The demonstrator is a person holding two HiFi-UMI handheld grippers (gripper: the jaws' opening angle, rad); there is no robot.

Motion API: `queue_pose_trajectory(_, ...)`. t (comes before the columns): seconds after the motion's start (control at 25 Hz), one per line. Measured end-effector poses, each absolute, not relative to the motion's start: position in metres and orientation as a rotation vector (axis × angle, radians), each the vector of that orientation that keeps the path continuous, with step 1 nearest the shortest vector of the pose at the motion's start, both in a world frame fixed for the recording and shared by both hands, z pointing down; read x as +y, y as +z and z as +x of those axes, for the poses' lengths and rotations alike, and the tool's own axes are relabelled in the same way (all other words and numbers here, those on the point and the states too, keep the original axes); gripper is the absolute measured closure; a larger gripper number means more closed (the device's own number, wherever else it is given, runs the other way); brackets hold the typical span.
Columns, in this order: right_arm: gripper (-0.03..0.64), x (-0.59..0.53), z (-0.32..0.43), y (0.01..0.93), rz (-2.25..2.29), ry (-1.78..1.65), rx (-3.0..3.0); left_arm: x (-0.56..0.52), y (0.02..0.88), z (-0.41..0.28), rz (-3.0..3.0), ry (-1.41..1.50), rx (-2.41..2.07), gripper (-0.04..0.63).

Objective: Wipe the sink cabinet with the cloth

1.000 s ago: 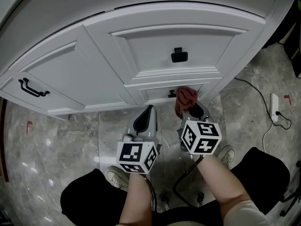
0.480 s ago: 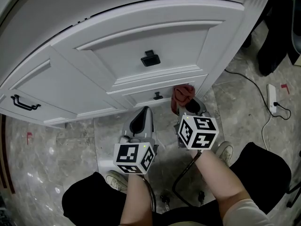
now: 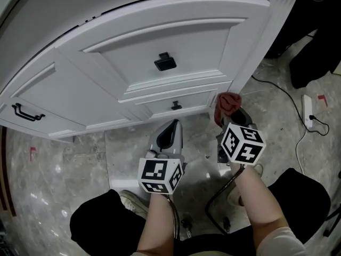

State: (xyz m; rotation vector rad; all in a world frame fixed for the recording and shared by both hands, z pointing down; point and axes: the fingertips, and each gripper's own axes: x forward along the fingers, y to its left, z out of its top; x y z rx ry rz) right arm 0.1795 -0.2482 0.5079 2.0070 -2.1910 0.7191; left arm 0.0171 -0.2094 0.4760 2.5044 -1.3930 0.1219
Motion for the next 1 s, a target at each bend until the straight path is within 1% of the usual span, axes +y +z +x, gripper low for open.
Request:
queue_pose_trajectory(0.12,0.537,-0.24,0.163,0.513,2.006,0.729,-2.196,-0.206,0.486,0.009,2.514,0.178,-1.392,0.595)
queue_pose_trajectory(0.44,0.535,-0.219,0.024,0.545,1.626,0.695,-2.383,-0.203,0.498,-0.064,2.393,0.156,-1.531,0.595)
queue_pose_trajectory(0.68,0.535,-0.228,-0.058,0.548,1.488,0.72,-2.467,-0.2,0.505,-0.12,2.316,0.184,-1.628,0.595)
queue_pose_trajectory(0.84,0.535,-0.235,-0.09,0.553,1.424,0.723,-2.509,-0.198,0.509,-0.148,2.278,0.187,-1.661,0.595)
queue_pose_trajectory(1.0,0.535,-0.243,-0.1,0.558,1.427,0.676,-2.517,-0.199,0.511,-0.162,2.216,0.106,-1.671,0.595)
